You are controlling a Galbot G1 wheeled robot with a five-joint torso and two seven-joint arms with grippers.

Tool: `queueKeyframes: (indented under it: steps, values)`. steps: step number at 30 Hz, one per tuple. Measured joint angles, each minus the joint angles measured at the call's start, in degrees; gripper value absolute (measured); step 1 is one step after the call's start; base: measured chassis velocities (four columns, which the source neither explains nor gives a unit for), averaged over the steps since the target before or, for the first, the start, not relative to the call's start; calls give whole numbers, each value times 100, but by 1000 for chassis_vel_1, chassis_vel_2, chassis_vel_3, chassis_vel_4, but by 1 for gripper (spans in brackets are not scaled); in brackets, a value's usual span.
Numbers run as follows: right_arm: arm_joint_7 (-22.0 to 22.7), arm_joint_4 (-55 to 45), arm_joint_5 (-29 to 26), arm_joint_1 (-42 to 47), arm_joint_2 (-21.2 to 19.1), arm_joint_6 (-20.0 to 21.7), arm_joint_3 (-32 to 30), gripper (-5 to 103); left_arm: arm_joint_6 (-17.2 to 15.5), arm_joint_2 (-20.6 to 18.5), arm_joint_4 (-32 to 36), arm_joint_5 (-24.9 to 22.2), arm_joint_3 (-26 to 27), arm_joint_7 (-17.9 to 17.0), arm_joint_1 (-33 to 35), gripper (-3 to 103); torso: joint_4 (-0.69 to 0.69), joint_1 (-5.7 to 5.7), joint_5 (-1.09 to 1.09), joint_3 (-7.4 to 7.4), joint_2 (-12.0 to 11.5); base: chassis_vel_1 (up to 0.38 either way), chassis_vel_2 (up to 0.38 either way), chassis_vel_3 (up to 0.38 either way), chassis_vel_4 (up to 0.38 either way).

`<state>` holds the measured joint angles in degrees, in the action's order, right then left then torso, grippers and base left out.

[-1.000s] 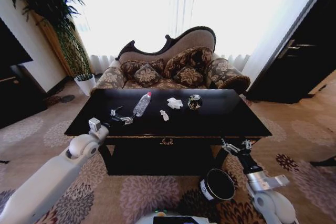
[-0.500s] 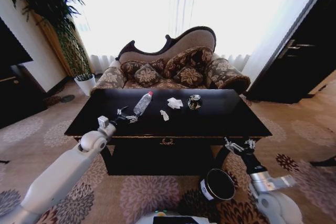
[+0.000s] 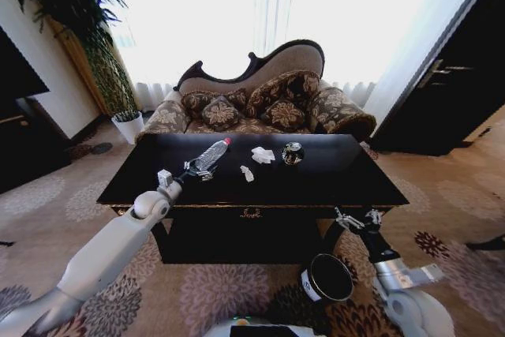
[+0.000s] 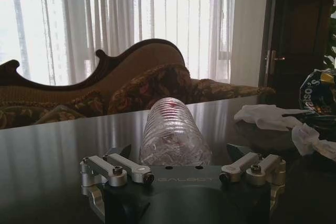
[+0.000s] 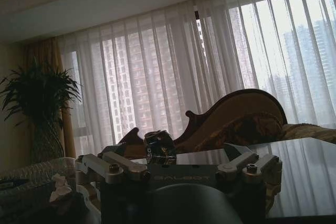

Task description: Move to the front of the table and place the trash on the table into the trash bin.

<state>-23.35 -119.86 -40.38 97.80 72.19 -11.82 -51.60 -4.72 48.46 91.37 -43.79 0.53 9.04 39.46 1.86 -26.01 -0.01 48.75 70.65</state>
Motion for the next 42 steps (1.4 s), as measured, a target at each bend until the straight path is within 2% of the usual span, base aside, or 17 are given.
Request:
queueKeyframes:
  steps: [3,4,6,10,11,13,16,21,24,26,31,32,35,37,39,41,42]
  values:
    - [-3,15,-1,16,4,-15,-4,100,18,39,-51,-1,-56,6,-55,102,-1,0,0,0,0,0,0,0,0]
    - [-4,18,-1,20,5,-18,-6,100,27,46,-60,-1,-65,7,-63,97,0,0,0,0,0,0,0,0,0]
    - [-6,22,-3,26,6,-25,-10,100,37,54,-69,0,-74,9,-70,97,0,0,1,0,0,0,0,0,0]
    - [-41,45,-5,72,35,-80,-19,100,94,71,-56,40,-88,13,-39,75,0,1,2,-2,2,0,0,0,0]
    - [-41,45,-5,72,35,-80,-19,100,94,71,-56,40,-88,13,-39,75,0,1,2,-2,2,0,0,0,0]
    - [-52,48,0,73,52,-91,-9,100,116,39,-10,52,-77,13,11,64,1,1,2,-2,2,0,0,0,0]
    - [-55,48,9,58,64,-95,9,100,133,-9,67,57,-42,5,105,54,0,1,-1,-2,2,0,0,0,0]
    - [-56,46,16,51,66,-99,23,100,119,-58,217,36,76,-43,294,49,1,1,-4,-1,1,0,0,0,0]
    - [-56,45,23,50,67,-122,23,100,32,-145,587,-57,378,-146,726,40,0,1,-2,0,1,0,0,0,0]
    - [-56,46,32,55,66,-134,21,100,15,-181,707,-58,471,-150,863,40,0,1,-2,0,1,0,0,0,0]
    - [-34,84,206,38,58,-221,23,100,-125,-495,1724,-172,1423,-187,1836,40,-1,1,-2,1,0,0,0,0,0]
    - [-34,84,206,38,58,-221,23,100,-125,-495,1724,-172,1423,-187,1836,40,-1,1,-2,1,0,0,0,0,0]
    - [62,111,515,0,87,-312,48,100,-169,-655,2286,-288,1969,-218,2353,40,-1,1,-1,0,0,0,0,0,0]
    - [128,118,640,-10,97,-336,51,100,-183,-683,2409,-320,2065,-228,2439,40,-2,1,0,0,0,0,0,0,0]
    - [412,119,1133,-38,131,-397,44,100,-236,-730,2682,-417,2228,-285,2603,40,-1,1,0,0,0,0,0,0,0]
    - [752,94,1950,-63,172,-517,12,100,-320,-754,2980,-571,2280,-373,2693,40,-1,1,0,0,0,0,0,0,0]
    - [752,94,1950,-63,172,-517,12,100,-320,-754,2980,-571,2280,-373,2693,40,-1,1,0,0,0,0,0,0,0]
